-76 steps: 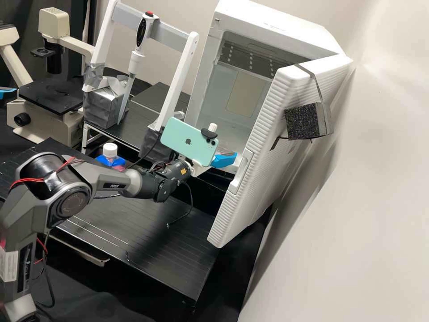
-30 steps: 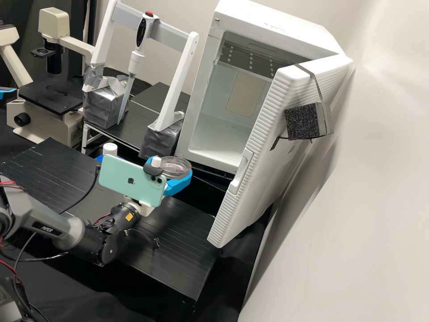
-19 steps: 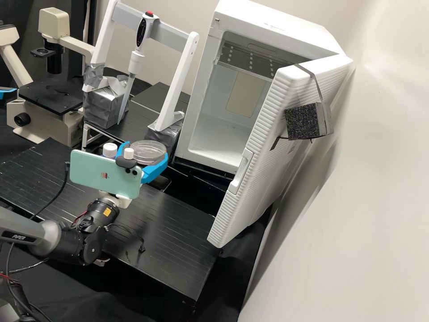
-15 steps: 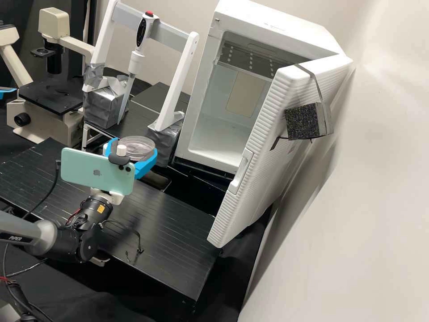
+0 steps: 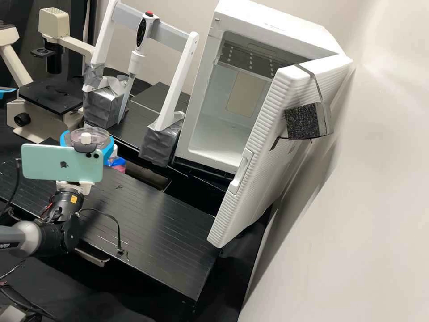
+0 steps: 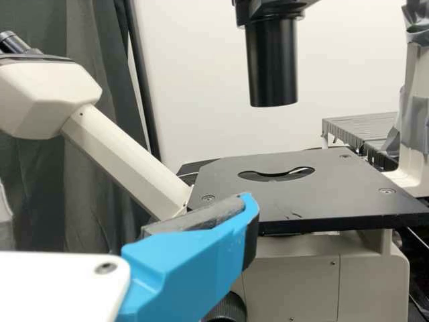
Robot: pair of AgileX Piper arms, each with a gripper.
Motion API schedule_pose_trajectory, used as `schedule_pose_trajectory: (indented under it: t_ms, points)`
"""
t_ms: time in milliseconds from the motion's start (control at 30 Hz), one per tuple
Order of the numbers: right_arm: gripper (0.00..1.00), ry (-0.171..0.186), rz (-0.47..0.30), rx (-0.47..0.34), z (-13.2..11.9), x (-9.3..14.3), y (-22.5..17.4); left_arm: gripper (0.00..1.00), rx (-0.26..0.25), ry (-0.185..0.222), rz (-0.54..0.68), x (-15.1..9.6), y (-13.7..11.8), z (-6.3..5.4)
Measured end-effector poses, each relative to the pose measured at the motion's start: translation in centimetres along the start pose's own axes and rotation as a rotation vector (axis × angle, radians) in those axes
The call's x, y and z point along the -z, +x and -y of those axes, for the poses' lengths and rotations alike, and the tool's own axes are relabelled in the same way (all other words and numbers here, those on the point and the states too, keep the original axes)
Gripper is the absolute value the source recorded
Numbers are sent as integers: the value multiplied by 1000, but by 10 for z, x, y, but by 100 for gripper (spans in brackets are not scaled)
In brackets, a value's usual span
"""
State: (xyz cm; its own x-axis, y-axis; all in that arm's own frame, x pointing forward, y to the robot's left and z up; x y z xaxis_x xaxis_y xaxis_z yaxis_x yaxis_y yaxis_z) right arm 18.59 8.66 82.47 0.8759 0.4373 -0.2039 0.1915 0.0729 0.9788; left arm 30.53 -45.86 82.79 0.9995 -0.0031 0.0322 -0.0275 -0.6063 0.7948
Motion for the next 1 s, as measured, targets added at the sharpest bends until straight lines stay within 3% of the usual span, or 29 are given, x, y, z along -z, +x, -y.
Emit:
schedule_pose_trajectory:
  t_ms: [367,533,833,1000]
  points:
    - [0,47,-54,33,14,17,10,100,0,0,0,0,0,0]
    - [0,52,-60,50,17,22,31,100,0,0,0,0,0,0]
    - [0,33,-71,37,15,35,79,100,0,0,0,0,0,0]
    - [0,2,-101,51,18,49,98,100,0,0,0,0,0,0]
